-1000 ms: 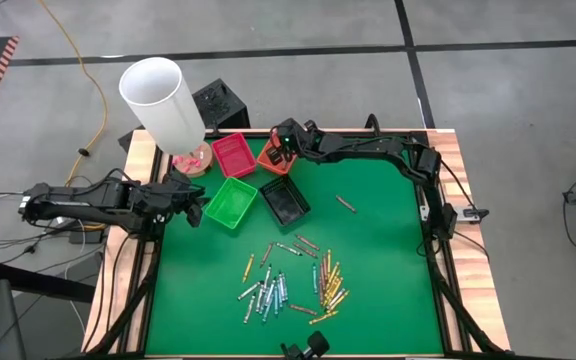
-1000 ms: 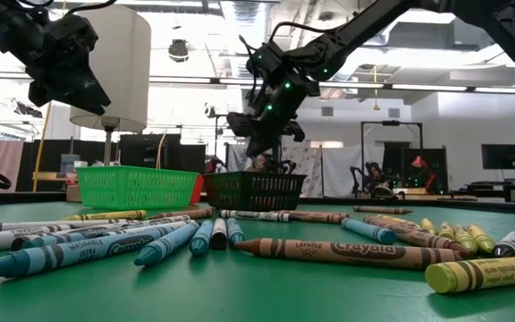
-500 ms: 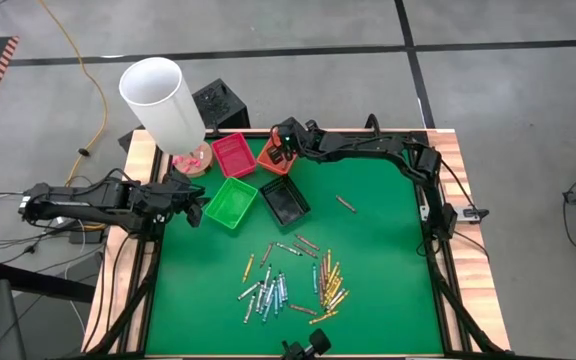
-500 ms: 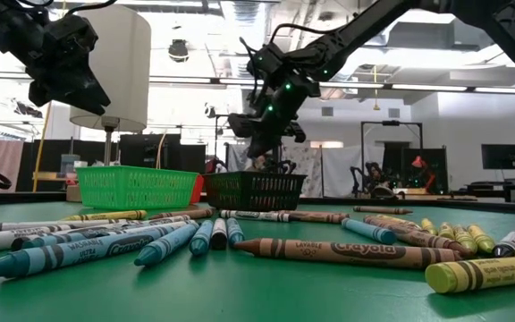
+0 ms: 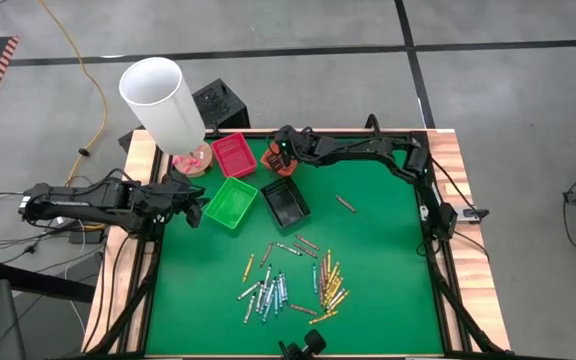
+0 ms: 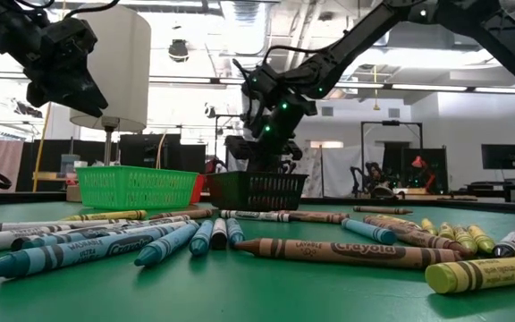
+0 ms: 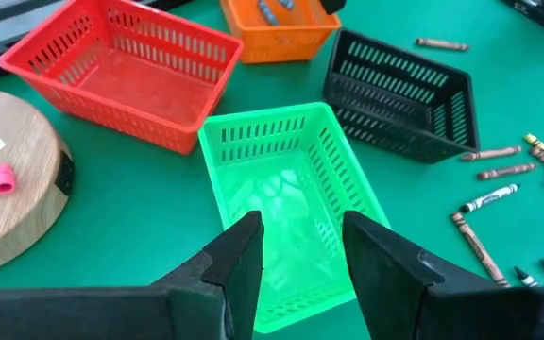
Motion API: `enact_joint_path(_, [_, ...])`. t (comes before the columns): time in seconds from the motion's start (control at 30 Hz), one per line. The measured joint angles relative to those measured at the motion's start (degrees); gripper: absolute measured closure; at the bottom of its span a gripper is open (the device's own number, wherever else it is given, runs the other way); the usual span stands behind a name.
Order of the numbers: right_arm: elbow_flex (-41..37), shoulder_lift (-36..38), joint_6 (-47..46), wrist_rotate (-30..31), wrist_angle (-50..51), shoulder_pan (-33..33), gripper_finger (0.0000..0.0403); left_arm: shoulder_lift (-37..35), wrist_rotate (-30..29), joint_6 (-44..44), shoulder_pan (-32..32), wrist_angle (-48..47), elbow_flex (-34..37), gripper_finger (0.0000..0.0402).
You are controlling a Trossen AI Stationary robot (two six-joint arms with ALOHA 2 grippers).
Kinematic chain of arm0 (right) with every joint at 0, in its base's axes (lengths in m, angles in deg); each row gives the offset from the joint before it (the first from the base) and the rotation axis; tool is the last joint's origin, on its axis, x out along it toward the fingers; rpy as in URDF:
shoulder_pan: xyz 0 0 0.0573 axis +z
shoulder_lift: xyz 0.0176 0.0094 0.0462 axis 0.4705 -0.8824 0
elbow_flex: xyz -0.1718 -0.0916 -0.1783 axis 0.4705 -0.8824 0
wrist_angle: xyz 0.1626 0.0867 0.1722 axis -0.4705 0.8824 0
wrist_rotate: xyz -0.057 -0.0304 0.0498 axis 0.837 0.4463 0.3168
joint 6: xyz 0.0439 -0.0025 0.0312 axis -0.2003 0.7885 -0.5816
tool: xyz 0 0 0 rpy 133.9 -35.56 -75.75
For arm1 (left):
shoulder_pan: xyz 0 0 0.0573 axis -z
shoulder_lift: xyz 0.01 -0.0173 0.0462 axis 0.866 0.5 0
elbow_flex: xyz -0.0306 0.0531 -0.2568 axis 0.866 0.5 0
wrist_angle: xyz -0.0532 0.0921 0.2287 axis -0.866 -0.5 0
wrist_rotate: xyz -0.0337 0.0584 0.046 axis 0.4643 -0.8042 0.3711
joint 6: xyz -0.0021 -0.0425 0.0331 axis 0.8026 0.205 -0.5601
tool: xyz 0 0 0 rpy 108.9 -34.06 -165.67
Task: Sort crayons
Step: Put the blue crayon into the orange bin, then put the brown crayon into the red bin
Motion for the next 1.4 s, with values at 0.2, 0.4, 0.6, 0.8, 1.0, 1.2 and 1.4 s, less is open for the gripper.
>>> enact_joint_path(0.2, [0.0, 0.3, 1.5, -1.8, 1.2, 0.1, 0.0313, 0.0, 0.0, 0.2, 0.0, 0.1, 0.0, 0.0265])
enact_joint_path(0.4, [0.0, 5.6, 4.3, -3.0, 5.3, 0.5, 0.0266, 0.0, 0.1, 0.4, 0.0, 0.1, 0.0, 0.0265])
enact_joint_path(0.6, [0.0, 18.8, 10.5, -3.0, 19.3, 2.3, 0.0261, 0.0, 1.6, 0.3, 0.0, 0.1, 0.0, 0.0265])
enact_joint_path(0.8, [0.0, 32.3, 12.2, -4.5, 36.9, 5.1, 0.0269, 0.0, 2.1, 0.2, 0.0, 0.2, 0.0, 0.0265])
enact_joint_path(1.0, [0.0, 40.2, 6.7, -4.7, 54.8, 8.4, 0.027, 0.0, 2.1, 0.3, 0.0, 0.5, 0.0, 0.0265])
enact_joint_path(1.2, [-7.2, 45.8, 0.2, -4.5, 62.0, 13.5, 0.027, 0.0, 2.3, 1.2, 0.0, 0.6, 0.0, 0.0265])
enact_joint_path(1.4, [-24.6, 53.6, -7.4, -4.5, 55.3, 18.7, 0.027, 0.0, 2.8, 1.3, 0.0, 0.6, 0.0, 0.0265])
